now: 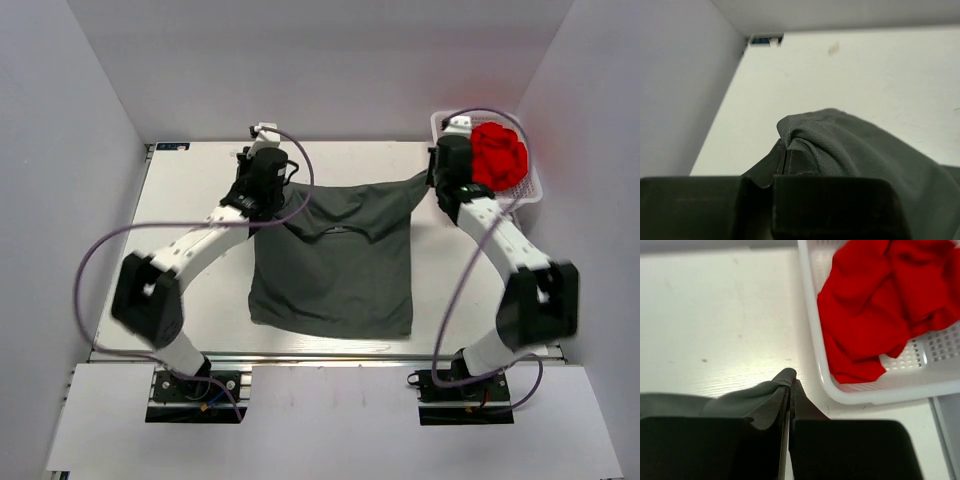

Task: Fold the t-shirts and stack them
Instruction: Flatten out the tshirt

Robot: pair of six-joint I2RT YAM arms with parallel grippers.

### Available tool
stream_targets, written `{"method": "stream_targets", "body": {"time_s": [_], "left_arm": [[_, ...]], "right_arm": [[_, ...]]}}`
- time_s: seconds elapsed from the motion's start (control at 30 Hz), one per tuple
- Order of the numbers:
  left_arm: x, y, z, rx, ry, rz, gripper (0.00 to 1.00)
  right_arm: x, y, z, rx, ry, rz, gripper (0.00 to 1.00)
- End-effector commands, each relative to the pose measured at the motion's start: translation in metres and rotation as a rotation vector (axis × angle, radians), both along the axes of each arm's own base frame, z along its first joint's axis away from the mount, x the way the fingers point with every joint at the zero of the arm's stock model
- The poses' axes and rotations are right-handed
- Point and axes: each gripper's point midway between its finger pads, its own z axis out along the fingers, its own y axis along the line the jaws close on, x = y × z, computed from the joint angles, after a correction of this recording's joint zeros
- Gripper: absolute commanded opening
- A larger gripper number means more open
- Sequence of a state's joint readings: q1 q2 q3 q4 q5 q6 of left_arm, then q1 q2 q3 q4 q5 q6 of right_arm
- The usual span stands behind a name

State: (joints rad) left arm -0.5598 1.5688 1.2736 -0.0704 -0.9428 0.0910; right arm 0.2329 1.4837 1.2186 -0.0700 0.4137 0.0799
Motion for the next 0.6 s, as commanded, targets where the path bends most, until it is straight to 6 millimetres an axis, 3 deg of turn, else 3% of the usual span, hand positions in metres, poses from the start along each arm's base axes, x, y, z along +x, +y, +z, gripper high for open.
{"method": "stream_targets", "body": {"time_s": [0.0, 0.03, 0.1, 0.13, 0.17, 0.2, 0.23, 0.27, 0.3, 0.33, 0.37, 0.4, 0.43, 0.47, 0.5, 0.53, 0.57], "left_arm": [[0.037, 0.024, -0.029, -0.099, 0.047, 0.062, 0.0], [0.058, 0.016, -0.047, -0.115, 0.078, 0.022, 0.0], [0.08, 0.023, -0.066, -0.131, 0.107, 0.013, 0.0], [0.095, 0.021, -0.061, -0.151, 0.09, -0.001, 0.0], [0.109, 0.021, -0.092, -0.137, 0.151, 0.001, 0.0], [0.119, 0.029, -0.1, -0.149, 0.162, 0.017, 0.0], [0.137, 0.026, -0.09, -0.168, 0.134, 0.006, 0.0], [0.144, 0.029, -0.098, -0.166, 0.157, 0.009, 0.0], [0.164, 0.023, -0.107, -0.182, 0.165, -0.016, 0.06], [0.173, 0.031, -0.112, -0.191, 0.175, -0.013, 0.17], [0.178, 0.033, -0.12, -0.193, 0.201, -0.018, 0.5], [0.191, 0.031, -0.106, -0.223, 0.169, -0.035, 0.7], [0.197, 0.041, -0.125, -0.227, 0.195, -0.01, 0.89], [0.202, 0.043, -0.125, -0.234, 0.201, -0.014, 1.0], [0.204, 0.039, -0.114, -0.263, 0.197, -0.02, 1.0], [0.204, 0.044, -0.117, -0.265, 0.214, -0.017, 1.0], [0.202, 0.041, -0.115, -0.283, 0.221, -0.031, 1.0]], "right_arm": [[0.04, -0.003, -0.014, -0.028, 0.011, -0.053, 0.0], [0.051, -0.001, -0.001, -0.028, -0.018, -0.052, 0.0], [0.063, 0.001, -0.017, -0.072, 0.019, -0.038, 0.0], [0.076, 0.005, -0.016, -0.073, 0.012, -0.026, 0.0], [0.084, 0.008, -0.031, -0.09, 0.038, -0.012, 0.0], [0.093, 0.009, -0.022, -0.084, 0.017, -0.01, 0.0], [0.105, 0.012, -0.026, -0.117, 0.023, 0.004, 0.0], [0.117, 0.012, -0.03, -0.123, 0.024, -0.002, 0.0], [0.124, 0.014, -0.031, -0.133, 0.024, 0.003, 0.0], [0.133, 0.016, -0.066, -0.156, 0.092, 0.012, 0.0], [0.15, 0.021, -0.035, -0.142, 0.022, 0.011, 0.0], [0.157, 0.021, -0.036, -0.147, 0.018, 0.007, 0.01], [0.164, 0.022, -0.074, -0.167, 0.092, 0.012, 0.08], [0.181, 0.028, -0.036, -0.152, 0.009, 0.005, 0.26], [0.184, 0.029, -0.035, -0.17, 0.013, 0.012, 0.34], [0.186, 0.031, -0.045, -0.189, 0.066, 0.019, 0.47], [0.187, 0.041, -0.036, -0.183, 0.057, 0.044, 0.68]]}}
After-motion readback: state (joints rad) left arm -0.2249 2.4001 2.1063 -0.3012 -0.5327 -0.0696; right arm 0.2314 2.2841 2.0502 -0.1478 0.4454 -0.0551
